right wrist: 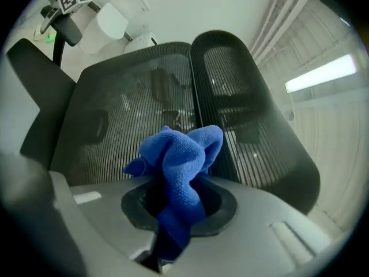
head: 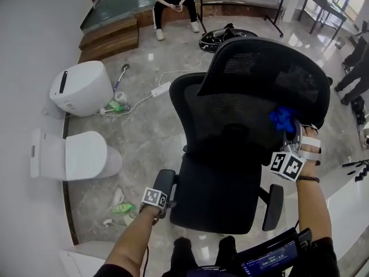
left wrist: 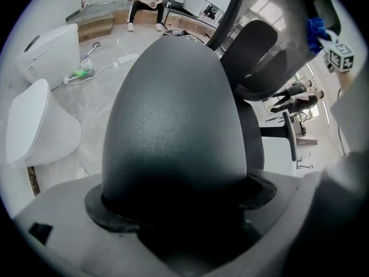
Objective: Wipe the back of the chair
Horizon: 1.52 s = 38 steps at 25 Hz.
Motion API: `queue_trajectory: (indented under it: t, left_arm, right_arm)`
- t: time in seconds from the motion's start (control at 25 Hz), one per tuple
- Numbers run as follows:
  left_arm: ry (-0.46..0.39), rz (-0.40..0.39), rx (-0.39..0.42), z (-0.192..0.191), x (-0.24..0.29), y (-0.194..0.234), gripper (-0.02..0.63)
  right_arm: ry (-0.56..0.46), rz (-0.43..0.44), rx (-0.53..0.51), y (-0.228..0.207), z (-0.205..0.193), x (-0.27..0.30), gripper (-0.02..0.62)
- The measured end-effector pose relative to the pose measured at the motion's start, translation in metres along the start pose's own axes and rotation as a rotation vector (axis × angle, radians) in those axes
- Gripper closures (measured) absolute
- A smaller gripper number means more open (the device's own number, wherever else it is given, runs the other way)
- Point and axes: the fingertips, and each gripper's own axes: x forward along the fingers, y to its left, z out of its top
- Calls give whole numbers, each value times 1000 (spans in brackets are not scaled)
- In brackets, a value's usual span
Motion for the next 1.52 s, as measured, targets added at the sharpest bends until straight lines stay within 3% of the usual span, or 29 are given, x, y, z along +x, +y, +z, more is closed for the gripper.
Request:
queue_trajectory:
  t: [0.16, 0.28, 0.36, 0.56, 0.68, 0.8, 0.92, 1.08, 1.2, 1.36, 1.52]
  left_arm:
    - [1, 7, 3, 2, 0, -3, 95]
    - [0, 7, 1, 0, 1, -3, 94]
    - [-4, 4, -2, -4, 1, -4, 94]
    - [-21, 1, -6, -7, 2, -5, 94]
    - [-36, -3, -3, -6, 2, -6, 92]
    - [-53, -7, 6, -3, 0, -6, 92]
    - [-61, -9, 11, 1, 0, -4, 91]
    - [-60, -10, 10, 1, 1, 2, 91]
    - [-49, -5, 12, 3, 2, 2, 89]
    - [-31, -1, 14, 4, 2, 6, 89]
    - [-18, -1, 14, 4, 1, 4, 87]
  right_arm:
    - [134, -23, 19, -8, -86, -15, 529]
    - [149, -31, 43, -8, -82, -18, 529]
    - [66, -22, 59, 0, -36, -20, 528]
    - [-288, 87, -5, 66, 165, -20, 528]
    - [-421, 125, -43, 91, 265, -19, 528]
    - [-466, 135, -51, 98, 321, -9, 528]
    - [-469, 122, -77, 101, 338, 1, 528]
    - [-459, 110, -118, 105, 324, 3, 528]
    - [-413, 108, -131, 102, 282, 8, 528]
    - [-310, 113, -125, 97, 195, 11, 528]
    - [-163, 120, -110, 87, 73, 3, 528]
